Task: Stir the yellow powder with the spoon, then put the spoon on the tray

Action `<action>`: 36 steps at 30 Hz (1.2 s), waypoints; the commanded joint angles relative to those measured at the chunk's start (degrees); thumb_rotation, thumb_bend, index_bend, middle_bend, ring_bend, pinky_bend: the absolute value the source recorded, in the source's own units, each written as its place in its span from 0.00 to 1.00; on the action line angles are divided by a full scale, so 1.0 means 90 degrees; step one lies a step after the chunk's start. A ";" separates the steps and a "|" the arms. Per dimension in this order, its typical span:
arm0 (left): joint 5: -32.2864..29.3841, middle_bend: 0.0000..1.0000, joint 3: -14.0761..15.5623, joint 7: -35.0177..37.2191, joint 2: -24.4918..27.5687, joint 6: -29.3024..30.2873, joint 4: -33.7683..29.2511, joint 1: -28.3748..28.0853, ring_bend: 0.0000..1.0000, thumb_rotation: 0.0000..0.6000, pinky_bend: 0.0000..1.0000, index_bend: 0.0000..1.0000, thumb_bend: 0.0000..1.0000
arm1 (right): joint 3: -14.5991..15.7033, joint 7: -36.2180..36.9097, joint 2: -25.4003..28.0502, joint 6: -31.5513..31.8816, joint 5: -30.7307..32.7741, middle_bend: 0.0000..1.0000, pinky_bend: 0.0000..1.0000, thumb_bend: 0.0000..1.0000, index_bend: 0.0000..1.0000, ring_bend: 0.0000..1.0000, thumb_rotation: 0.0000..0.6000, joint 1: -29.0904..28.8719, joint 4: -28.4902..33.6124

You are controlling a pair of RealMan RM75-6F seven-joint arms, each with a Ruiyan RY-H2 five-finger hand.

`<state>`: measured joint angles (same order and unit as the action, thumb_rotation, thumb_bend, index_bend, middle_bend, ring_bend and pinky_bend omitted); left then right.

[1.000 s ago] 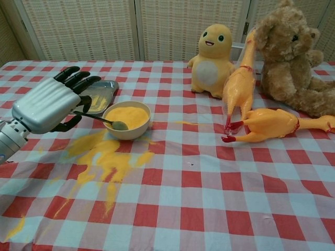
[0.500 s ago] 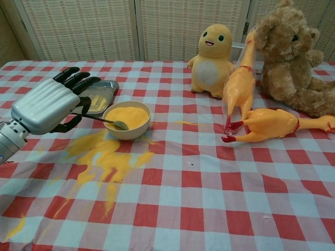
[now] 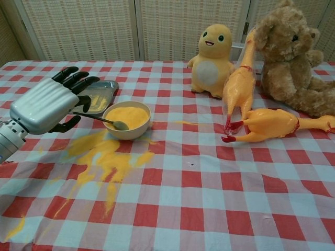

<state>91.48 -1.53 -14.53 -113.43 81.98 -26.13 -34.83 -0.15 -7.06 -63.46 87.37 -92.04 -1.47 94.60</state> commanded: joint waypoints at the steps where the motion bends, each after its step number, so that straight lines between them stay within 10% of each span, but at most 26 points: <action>1: -0.0004 0.04 -0.0006 0.0003 0.0003 -0.0001 -0.0011 -0.0003 0.00 1.00 0.00 0.49 0.46 | 0.0000 -0.0002 0.0001 -0.0001 0.0001 0.00 0.00 0.07 0.00 0.00 1.00 0.0000 0.0001; 36: -0.0018 0.05 -0.0026 0.0028 0.0043 -0.0041 -0.0029 -0.0013 0.00 1.00 0.00 0.47 0.46 | -0.0001 -0.0027 -0.0001 -0.0043 0.0034 0.00 0.00 0.07 0.00 0.00 1.00 -0.0008 0.0010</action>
<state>91.32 -1.76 -14.28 -113.05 81.61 -26.40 -34.95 -0.16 -7.31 -63.47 86.99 -91.74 -1.54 94.69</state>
